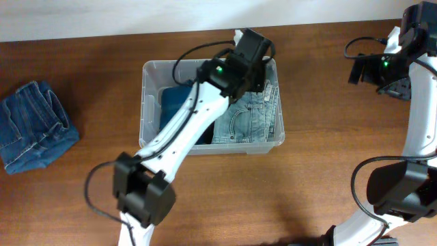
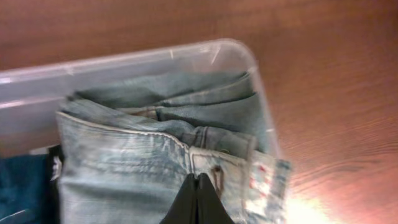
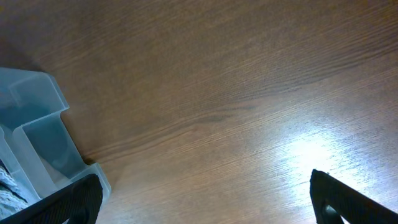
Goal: Pack container
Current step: 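Press the light-wash jeans down into the container with the left gripper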
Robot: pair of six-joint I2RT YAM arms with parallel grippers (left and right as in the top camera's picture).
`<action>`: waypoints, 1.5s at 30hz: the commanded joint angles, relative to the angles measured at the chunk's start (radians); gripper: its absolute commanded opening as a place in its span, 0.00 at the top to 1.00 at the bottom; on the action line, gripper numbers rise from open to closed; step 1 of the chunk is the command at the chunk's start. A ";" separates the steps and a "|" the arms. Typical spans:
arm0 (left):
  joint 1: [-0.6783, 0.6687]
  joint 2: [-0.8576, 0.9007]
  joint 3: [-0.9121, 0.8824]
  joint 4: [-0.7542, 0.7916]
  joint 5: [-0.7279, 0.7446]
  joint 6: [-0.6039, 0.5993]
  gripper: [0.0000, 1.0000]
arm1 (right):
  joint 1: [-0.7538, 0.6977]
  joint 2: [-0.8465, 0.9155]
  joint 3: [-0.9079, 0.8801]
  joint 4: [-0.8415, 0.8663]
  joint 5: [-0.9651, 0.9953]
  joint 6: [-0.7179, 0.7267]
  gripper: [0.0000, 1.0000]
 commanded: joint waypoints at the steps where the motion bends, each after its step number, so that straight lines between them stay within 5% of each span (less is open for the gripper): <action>1: -0.010 0.093 0.007 0.005 -0.014 0.017 0.99 | -0.001 -0.008 0.005 -0.002 0.009 0.000 0.02; 11: -0.001 0.230 0.009 0.027 -0.015 0.049 0.99 | -0.001 -0.008 0.005 -0.002 0.009 0.000 0.02; 21: 0.000 0.046 0.117 -0.056 -0.023 0.095 0.99 | -0.001 -0.008 0.005 -0.002 0.009 0.000 0.02; 27: 0.002 -0.016 0.116 -0.185 -0.215 0.095 1.00 | -0.001 -0.008 0.005 -0.002 0.009 0.000 0.01; 45: 0.059 0.148 -0.011 -0.177 -0.220 0.081 0.99 | -0.001 -0.008 0.005 -0.002 0.009 0.000 0.02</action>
